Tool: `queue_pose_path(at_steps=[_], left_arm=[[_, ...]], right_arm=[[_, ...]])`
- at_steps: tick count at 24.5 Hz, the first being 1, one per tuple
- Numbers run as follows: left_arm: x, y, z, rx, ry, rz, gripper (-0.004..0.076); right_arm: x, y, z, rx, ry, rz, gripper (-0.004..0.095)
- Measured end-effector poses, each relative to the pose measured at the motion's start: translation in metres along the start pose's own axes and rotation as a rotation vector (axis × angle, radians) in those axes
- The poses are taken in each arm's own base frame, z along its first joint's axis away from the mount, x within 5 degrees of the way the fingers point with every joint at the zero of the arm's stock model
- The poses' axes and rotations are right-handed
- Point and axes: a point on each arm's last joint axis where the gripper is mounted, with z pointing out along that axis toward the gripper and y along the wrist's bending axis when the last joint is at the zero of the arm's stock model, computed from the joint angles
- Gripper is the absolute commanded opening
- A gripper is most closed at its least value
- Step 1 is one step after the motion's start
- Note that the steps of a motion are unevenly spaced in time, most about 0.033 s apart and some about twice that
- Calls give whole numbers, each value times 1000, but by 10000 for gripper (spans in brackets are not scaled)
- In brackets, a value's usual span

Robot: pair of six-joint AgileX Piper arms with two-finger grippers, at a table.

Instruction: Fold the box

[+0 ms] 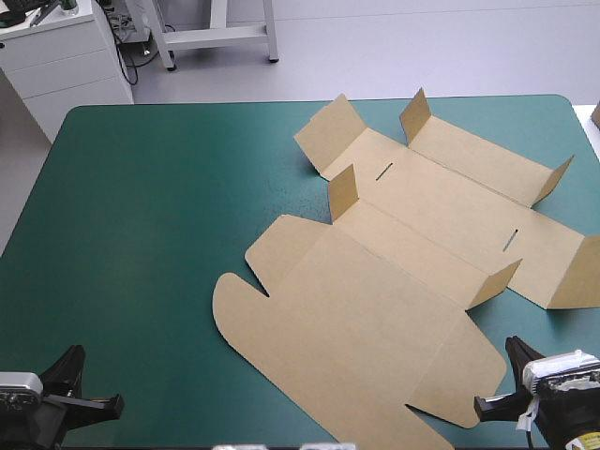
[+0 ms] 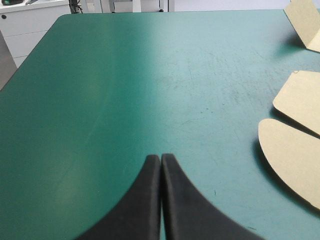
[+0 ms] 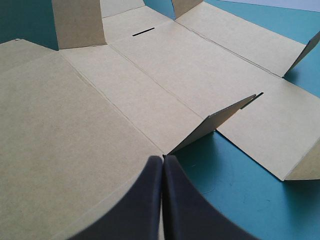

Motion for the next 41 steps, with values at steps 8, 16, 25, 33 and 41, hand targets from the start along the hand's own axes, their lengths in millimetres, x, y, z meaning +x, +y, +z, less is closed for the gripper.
queue_pose_path(at_steps=[8,16,25,33,41], left_arm=[[0,0,0,0,0,0,-32],[0,0,0,0,0,0,-32],[0,0,0,0,0,0,-32],[0,0,0,0,0,0,-32],[0,0,0,0,0,0,-32]], right_arm=[[0,0,0,0,0,0,-15],[0,0,0,0,0,0,467],[1,-4,0,49,13,44,679],[-11,-12,3,103,136,284,678],[-52,-27,50,160,439,524,678]])
